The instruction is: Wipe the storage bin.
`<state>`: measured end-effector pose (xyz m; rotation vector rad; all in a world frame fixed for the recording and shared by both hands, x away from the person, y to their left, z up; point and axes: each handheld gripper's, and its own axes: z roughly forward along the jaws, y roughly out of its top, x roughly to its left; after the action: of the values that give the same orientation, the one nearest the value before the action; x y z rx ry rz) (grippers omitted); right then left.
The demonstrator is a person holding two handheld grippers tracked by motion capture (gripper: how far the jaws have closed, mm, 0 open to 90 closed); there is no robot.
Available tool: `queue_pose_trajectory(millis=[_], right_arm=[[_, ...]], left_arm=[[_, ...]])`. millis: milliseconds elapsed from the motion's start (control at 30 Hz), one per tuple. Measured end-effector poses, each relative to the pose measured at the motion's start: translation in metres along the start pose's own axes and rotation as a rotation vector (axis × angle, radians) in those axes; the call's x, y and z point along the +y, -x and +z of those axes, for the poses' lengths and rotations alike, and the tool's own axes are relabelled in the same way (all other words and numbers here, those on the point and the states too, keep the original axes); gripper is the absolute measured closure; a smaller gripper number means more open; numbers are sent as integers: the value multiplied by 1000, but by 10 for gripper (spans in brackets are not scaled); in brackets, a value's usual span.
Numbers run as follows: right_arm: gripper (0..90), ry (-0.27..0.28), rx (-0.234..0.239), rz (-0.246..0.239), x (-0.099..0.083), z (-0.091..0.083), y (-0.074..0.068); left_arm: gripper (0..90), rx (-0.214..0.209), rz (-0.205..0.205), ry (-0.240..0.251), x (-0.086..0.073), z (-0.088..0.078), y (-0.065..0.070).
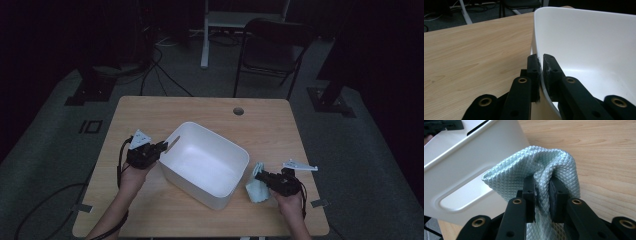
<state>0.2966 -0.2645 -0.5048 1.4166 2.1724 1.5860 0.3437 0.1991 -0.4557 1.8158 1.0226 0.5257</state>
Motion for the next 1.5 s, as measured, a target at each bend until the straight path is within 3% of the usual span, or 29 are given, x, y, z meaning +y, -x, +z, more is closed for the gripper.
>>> queue_pose_trajectory(millis=[400,600,1033,1233,1500], right_arm=[[776,7,14,-2,2,-2,-2],[776,10,23,-17,4,-3,-8],[776,89,72,-64,20,-21,-27],[777,91,79,-73,26,-10,-29],[780,88,59,-80,24,-8,-28]], left_arm=[[873,8,-4,22,4,14,-2],[873,28,25,11,10,22,0],[874,-3,14,8,14,30,-4],[874,7,20,4,15,31,-2],[875,-12,26,-5,16,31,-3]])
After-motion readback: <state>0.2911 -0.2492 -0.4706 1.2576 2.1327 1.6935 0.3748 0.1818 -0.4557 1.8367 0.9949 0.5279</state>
